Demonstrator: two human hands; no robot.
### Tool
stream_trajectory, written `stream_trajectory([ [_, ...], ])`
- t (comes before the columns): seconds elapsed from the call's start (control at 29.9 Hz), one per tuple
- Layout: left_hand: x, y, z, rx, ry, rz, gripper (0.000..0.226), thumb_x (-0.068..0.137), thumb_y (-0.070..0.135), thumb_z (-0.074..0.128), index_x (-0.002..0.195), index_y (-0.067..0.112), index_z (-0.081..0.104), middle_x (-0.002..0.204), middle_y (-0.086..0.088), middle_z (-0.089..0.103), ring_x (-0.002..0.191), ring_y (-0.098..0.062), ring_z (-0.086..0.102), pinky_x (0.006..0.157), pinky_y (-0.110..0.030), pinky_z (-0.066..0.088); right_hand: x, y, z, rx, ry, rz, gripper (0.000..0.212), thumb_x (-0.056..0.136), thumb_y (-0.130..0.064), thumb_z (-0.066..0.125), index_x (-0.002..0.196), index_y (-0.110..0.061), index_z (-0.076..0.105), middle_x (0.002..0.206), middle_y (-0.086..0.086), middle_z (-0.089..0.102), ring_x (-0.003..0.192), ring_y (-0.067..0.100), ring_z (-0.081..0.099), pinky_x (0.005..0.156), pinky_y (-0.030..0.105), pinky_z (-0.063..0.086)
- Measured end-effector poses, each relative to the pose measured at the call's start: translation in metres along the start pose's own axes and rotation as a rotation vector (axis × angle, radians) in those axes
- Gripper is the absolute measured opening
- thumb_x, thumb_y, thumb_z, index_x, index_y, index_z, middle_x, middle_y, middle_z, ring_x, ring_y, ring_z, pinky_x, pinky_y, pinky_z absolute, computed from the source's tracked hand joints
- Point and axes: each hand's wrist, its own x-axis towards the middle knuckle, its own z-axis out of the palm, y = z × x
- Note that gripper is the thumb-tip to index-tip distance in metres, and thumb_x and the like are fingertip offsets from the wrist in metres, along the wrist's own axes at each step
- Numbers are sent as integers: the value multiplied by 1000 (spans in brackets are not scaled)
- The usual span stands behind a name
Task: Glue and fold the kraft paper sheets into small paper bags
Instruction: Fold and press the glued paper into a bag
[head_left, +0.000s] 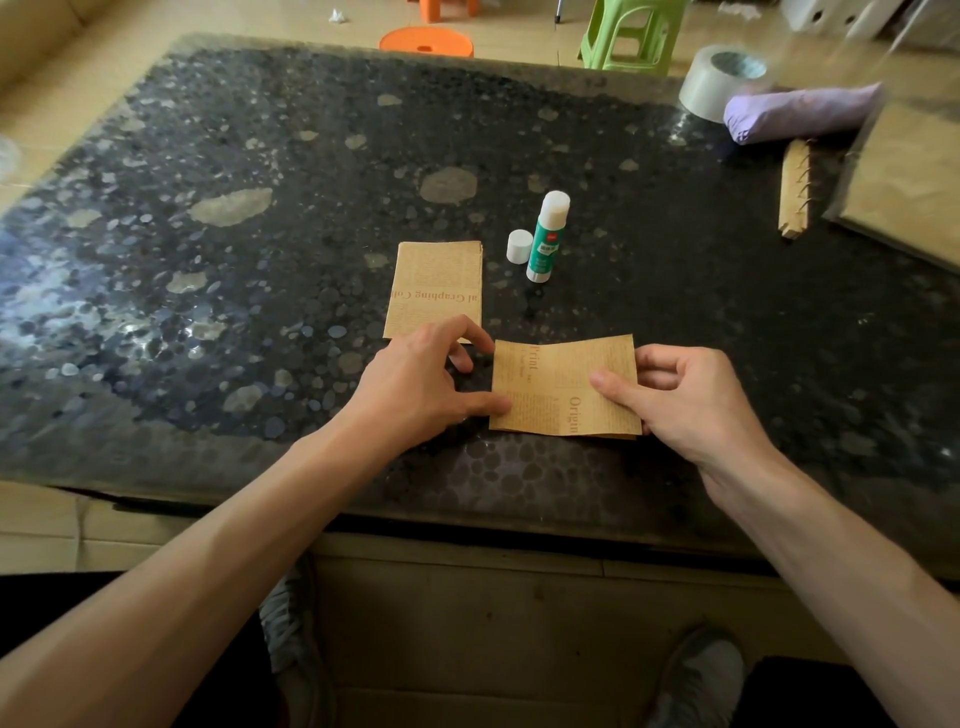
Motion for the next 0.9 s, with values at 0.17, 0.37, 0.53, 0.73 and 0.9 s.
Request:
stream_trajectory([
  [0.17,0,-1,1,8,6,14,55,69,55,85,115,41,59,98,17,57,75,-3,60,83,-40,58,-1,0,0,6,-3,-2,28,88,-27,82,114,-26,75,95,-9,80,89,5,76,83,32,63],
  [0.37,-1,-2,2,72,2,53,46,73,57,82,114,48,62,95,20,50,76,-1,52,81,-36,55,0,1,1,13,-1,1,28,88,-28,82,114,-25,76,94,-9,80,88,5,77,83,34,64],
  [0.53,-1,-2,2,93,0,67,46,74,57,81,115,47,63,95,20,49,75,0,49,84,-37,54,-1,1,2,-108,70,-63,30,85,-30,84,113,-27,72,94,-9,77,88,5,75,76,30,64],
  [0.73,0,-3,2,89,-3,79,47,74,57,81,116,46,63,96,19,49,76,0,48,86,-39,54,-8,15,5,-602,335,-466,50,85,-33,83,129,-26,59,113,-6,54,93,9,57,76,26,51],
  [0.9,0,-4,3,100,4,86,48,75,58,81,117,45,63,95,18,49,76,0,49,84,-38,54,-18,23,30,-686,153,-809,22,95,-17,72,117,-17,74,125,-2,63,118,13,57,101,29,50],
])
